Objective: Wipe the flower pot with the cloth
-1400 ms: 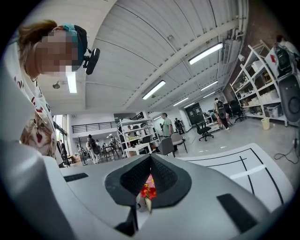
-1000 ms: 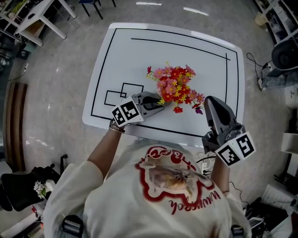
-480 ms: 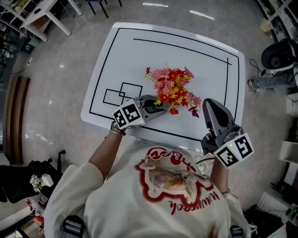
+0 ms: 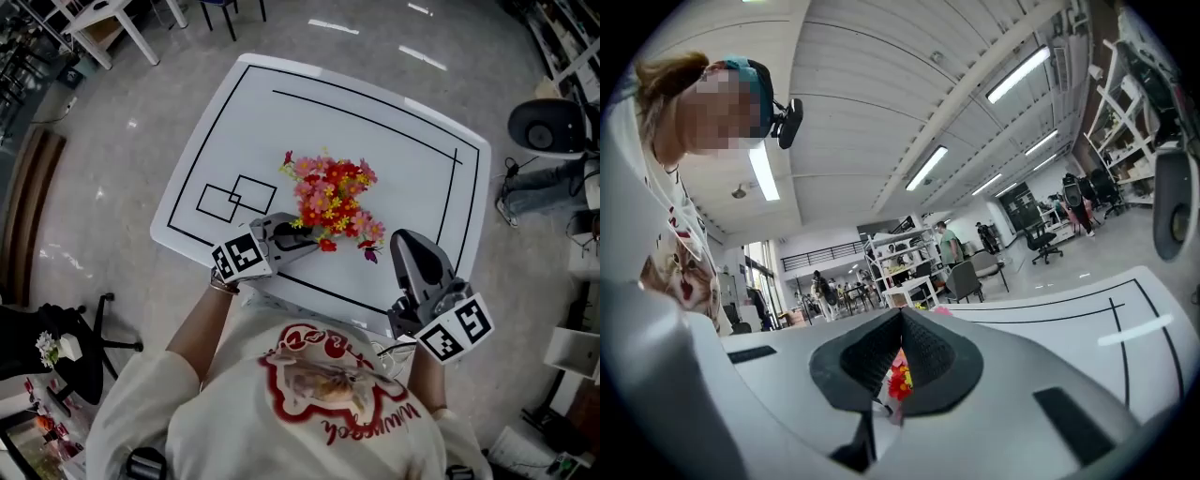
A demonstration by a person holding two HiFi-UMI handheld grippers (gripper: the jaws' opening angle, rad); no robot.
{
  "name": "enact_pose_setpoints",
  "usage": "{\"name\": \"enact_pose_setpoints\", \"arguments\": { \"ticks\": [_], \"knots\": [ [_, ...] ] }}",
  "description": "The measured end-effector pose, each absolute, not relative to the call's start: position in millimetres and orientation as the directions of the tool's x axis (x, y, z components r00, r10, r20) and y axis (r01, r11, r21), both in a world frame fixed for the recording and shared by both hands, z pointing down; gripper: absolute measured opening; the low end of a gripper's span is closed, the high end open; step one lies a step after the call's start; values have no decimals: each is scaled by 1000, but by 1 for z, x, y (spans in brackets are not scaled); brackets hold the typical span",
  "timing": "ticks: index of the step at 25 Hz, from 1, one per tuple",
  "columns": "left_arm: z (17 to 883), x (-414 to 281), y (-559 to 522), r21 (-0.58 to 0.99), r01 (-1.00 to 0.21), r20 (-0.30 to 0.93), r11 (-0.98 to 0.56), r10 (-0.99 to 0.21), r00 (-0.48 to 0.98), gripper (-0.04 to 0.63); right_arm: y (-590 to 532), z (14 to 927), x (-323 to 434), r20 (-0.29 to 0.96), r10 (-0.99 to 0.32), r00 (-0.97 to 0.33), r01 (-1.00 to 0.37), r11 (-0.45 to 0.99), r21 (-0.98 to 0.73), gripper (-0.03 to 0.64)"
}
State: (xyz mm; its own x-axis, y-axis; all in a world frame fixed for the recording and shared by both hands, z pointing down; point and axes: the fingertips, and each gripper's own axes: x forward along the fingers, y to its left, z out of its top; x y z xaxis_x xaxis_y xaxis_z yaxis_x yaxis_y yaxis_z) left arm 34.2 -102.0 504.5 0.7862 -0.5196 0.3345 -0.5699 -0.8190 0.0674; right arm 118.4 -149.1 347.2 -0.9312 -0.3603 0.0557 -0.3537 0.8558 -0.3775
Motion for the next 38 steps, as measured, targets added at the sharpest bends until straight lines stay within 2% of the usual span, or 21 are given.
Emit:
{"name": "enact_pose_setpoints", "arguments": {
  "ticks": [9, 12, 20, 24, 28, 32, 38],
  "knots": [
    [493, 21, -84, 75, -652, 267, -755, -614, 742, 72, -150, 336, 108, 29, -331, -943, -320, 883, -344, 0],
    [477, 6, -75, 81, -692, 195, -718, -669, 717, 72, -144, 327, 103, 13, -339, -941, -326, 891, -315, 1],
    [387, -44, -40, -92, -804, -2, -587, -808, 590, 72, -106, 293, 84, -65, -386, -920, -358, 897, -259, 0],
    [347, -52, -13, -72, -822, -82, -565, -818, 569, 72, -71, 288, 67, -68, -389, -919, -364, 901, -236, 1],
    [337, -44, 25, -85, -804, -60, -588, -802, 594, 72, -24, 290, 58, -49, -414, -909, -393, 890, -232, 0],
    [331, -25, 72, 5, -733, -84, -680, -731, 677, 72, 26, 299, 50, -29, -441, -897, -425, 879, -215, 0],
    [331, 2, 113, -23, -691, -79, -723, -687, 722, 72, 76, 308, 53, -24, -470, -882, -457, 867, -199, 0]
  ]
}}
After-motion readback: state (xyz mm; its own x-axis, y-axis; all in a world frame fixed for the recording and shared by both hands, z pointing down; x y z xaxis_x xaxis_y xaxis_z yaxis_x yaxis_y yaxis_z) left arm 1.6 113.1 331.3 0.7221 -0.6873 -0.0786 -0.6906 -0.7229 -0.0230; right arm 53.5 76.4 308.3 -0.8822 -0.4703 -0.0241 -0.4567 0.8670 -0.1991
